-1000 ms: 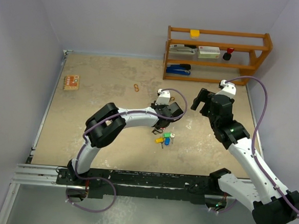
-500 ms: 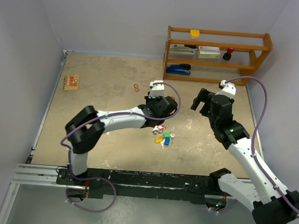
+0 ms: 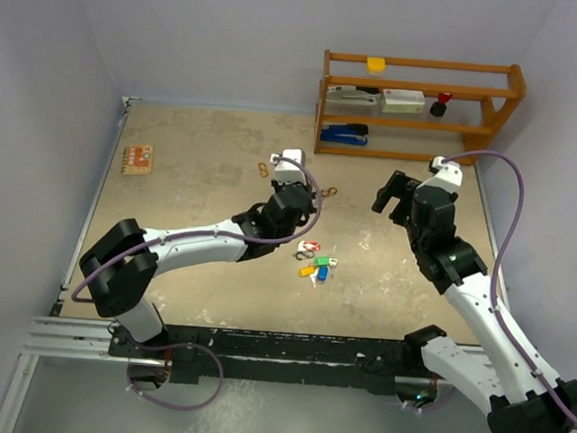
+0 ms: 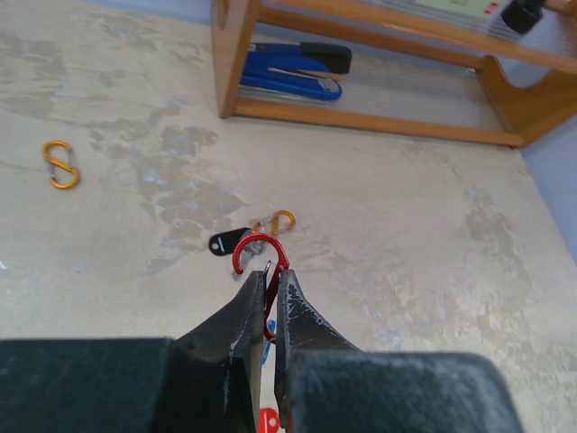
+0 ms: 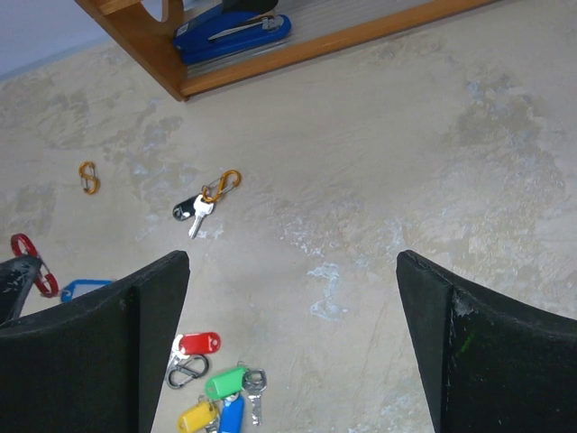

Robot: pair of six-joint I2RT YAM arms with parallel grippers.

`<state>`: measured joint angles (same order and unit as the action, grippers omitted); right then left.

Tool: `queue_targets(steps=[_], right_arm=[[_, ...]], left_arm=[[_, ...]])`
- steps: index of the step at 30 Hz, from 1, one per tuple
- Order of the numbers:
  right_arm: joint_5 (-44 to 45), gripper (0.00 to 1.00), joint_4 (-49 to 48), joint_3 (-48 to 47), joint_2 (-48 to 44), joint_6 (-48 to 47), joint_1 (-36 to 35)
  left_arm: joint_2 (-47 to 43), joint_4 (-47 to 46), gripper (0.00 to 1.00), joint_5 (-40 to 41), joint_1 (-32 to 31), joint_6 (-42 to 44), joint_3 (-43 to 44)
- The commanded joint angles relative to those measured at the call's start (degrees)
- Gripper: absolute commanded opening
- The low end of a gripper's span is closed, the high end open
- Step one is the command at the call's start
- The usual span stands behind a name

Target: Put the keys on the keyring

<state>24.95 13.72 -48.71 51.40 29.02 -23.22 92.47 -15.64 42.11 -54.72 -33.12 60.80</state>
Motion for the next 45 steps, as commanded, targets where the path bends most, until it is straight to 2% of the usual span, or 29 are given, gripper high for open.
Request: queue_targets(steps=[1,12,19,29,45], right_arm=[[2.2,1.0,-0.5,-0.2,-1.7,0.3,0.2],[2.9,1.0,0.5,-0.6,-2.7,0.0,0.3],[2.9,1.0,0.7,-0.8,-3.1,0.1,0.3],[3.5,1.0,1.5,-1.0,-4.4,-0.1,0.3],[4.4,1.0,2.5,-1.2,-5.9,-0.4,0.5]], left_arm=[[-2.1,-11.0,0.0,-9.5,1.4,2.4,-2.5],[2.4,-17.4,0.0,-20.8,5.1,-1.1,-2.8],[7.3,-24.4,0.0,-22.1,6.1,-0.7,-2.2],[16.2,-33.7,0.0,-28.0,7.1,-3.9,1.1],[27.7,-33.7,0.0,-34.1,7.9,-6.7,13.2]])
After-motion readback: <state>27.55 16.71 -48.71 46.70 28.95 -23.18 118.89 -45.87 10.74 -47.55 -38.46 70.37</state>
